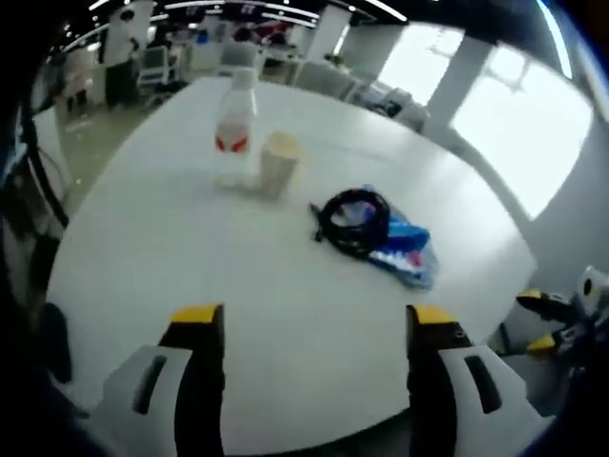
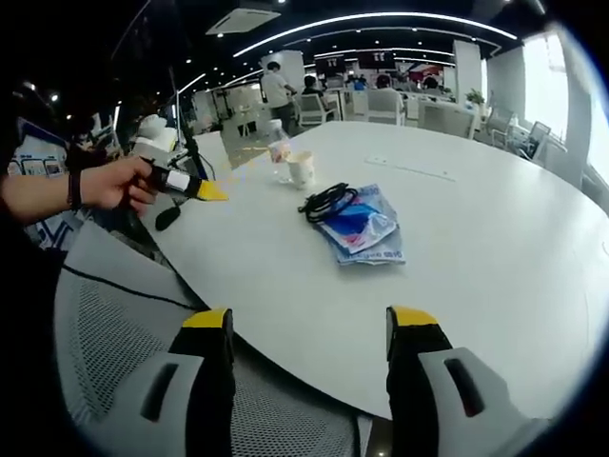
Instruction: Arrange the tabletop items into an orderly group along one side of the table until the central work area is clear of visible clutter.
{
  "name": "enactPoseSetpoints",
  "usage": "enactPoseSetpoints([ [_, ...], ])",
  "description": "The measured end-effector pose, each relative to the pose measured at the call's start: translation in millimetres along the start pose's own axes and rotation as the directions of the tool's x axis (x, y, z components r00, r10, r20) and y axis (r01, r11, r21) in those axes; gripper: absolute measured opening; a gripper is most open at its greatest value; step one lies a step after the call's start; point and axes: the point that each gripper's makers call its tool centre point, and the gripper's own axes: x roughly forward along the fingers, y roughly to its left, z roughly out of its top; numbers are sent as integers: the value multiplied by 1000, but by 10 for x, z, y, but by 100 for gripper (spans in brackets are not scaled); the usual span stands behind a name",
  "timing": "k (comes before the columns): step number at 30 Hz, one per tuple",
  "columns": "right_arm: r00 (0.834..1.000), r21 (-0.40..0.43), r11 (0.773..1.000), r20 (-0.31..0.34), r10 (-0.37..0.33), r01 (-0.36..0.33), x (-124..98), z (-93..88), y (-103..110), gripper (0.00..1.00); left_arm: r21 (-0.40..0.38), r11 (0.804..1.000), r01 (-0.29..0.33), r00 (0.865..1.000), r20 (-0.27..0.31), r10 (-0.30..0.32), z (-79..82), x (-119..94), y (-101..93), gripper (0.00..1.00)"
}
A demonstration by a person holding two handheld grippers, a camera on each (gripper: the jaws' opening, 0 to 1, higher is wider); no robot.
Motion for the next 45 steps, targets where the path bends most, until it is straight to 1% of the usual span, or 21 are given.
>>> enactPoseSetpoints([
  [4, 1000, -1, 1000, -2, 7, -7, 0, -6, 15, 64, 55, 998, 8, 1000, -28, -7, -120, -30, -23, 83],
  [8, 1000, -1, 1000, -4, 9, -9, -2, -9, 23, 64, 50, 999, 14, 999, -32, -12, -199, -77, -8, 84],
  [13, 1000, 1, 1000, -9, 10, -10, 1, -18, 25, 64, 42, 999, 11, 1000, -29, -10, -244, -101, 43, 84],
  [16, 1000, 1, 1000, -16, 13, -13, 7, -26, 28, 63, 39, 999, 11, 1000, -30, -10, -259, -112, 38, 84],
  [18, 999, -6, 1000, -27, 20, -21, 20, -34, 28, 63, 24, 1000, 10, 1000, -21, -9, -263, -112, 43, 84],
  [19, 999, -13, 1000, -34, 28, -29, 31, -38, 23, 63, 13, 1000, 18, 1000, -26, -18, -278, -113, 21, 84],
  [21, 998, -1, 999, -52, 47, -47, 43, -58, 18, 64, 20, 1000, 18, 1000, -22, -18, -279, -114, 5, 84],
  [24, 995, 24, 998, -74, 59, -57, 58, -63, -11, 64, 28, 999, 25, 999, -31, -25, -288, -106, 6, 84],
  [26, 994, 19, 998, -88, 62, -60, 72, -46, -33, 64, 21, 999, 31, 999, -30, -30, -281, -100, 25, 84],
  [29, 987, -58, 995, -141, 71, -79, 105, 30, -74, 64, 9, 999, 42, 999, -32, -42, -294, -114, 3, 84],
  [30, 986, -76, 993, -146, 74, -86, 126, 83, -82, 64, 8, 999, 45, 999, -29, -44, -291, -122, -2, 84],
  [31, 986, -101, 990, -142, 82, -97, 164, 194, -95, 64, 4, 999, 47, 999, -23, -46, -282, -134, -9, 84],
  [32, 987, -128, 986, -133, 90, -107, 210, 335, -108, 65, 0, 999, 48, 999, -16, -48, -264, -141, -9, 84],
  [34, 989, -168, 980, -115, 89, -107, 281, 550, -138, 67, -2, 999, 53, 999, -8, -53, -242, -150, -18, 84],
  [35, 991, -196, 974, -98, 95, -113, 352, 723, -150, 68, -5, 999, 52, 999, -2, -52, -233, -156, -19, 84],
  [37, 989, -194, 972, -90, 115, -130, 463, 966, -141, 66, -11, 998, 54, 999, 0, -54, -232, -175, -20, 84],
  [38, 990, -190, 973, -78, 119, -132, 515, 1076, -141, 66, -16, 998, 55, 998, 3, -55, -231, -186, -19, 84],
  [39, 990, -185, 973, -62, 129, -138, 591, 1228, -137, 66, -24, 998, 54, 999, 8, -54, -226, -199, -14, 84],
  [42, 987, -175, 971, -33, 160, -163, 762, 1558, -97, 65, -40, 998, 58, 998, 15, -57, -212, -220, 50, 83],
  [43, 986, -176, 970, -30, 167, -170, 816, 1639, -90, 65, -44, 997, 57, 998, 18, -56, -205, -223, 67, 83],
  [45, 982, -207, 960, -48, 183, -189, 960, 1831, -72, 65, -51, 997, 58, 998, 22, -57, -200, -213, 77, 83],
])
